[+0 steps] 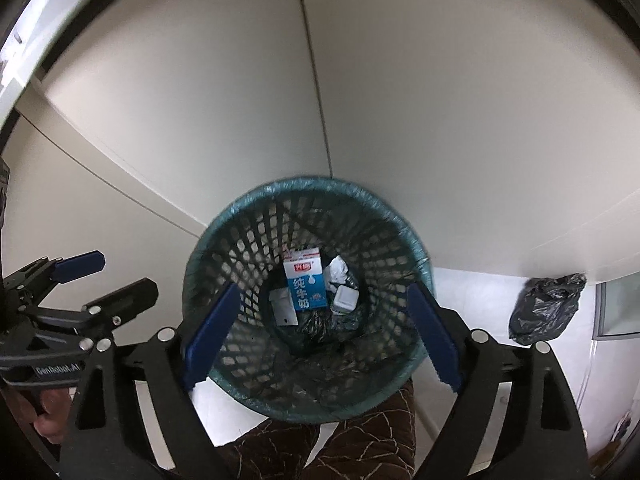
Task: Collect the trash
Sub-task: 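Raise both tools back up toward the counter items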
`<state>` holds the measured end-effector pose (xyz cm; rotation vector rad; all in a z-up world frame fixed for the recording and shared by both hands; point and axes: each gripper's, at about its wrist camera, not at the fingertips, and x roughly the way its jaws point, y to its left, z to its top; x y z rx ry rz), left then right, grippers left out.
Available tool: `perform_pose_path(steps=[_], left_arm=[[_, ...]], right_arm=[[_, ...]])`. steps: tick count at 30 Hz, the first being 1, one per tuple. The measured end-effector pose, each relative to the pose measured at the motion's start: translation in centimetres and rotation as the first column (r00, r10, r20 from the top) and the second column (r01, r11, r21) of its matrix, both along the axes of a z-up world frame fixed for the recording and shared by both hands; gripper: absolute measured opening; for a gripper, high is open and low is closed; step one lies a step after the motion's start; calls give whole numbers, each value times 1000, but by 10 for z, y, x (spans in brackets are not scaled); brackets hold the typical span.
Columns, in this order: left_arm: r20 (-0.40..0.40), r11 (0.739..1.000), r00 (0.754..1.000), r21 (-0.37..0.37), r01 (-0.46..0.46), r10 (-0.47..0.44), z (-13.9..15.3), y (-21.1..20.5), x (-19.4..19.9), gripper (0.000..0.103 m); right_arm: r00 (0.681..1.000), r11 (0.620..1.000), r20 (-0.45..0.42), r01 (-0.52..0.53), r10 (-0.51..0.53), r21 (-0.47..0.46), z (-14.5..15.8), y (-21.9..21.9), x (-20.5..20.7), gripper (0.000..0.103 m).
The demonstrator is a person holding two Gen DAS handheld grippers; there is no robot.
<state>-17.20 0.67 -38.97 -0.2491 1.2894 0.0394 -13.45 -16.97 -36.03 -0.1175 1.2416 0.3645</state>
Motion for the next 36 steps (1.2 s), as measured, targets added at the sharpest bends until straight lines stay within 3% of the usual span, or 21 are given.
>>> perform_pose_path(steps=[8, 16, 36], left_arm=[[85, 1000, 996, 15, 17, -18, 81, -4, 10, 97], [183, 1000, 983, 20, 20, -23, 156, -4, 21, 97], [359, 998, 933, 58, 13, -33, 293, -6, 67, 97]], right_arm=[[995, 999, 91, 36, -37, 12, 76, -13, 5, 93], [976, 997, 206, 69, -73, 25, 153, -23, 9, 95], [876, 989, 460, 133, -148, 65, 296, -56, 50, 95]])
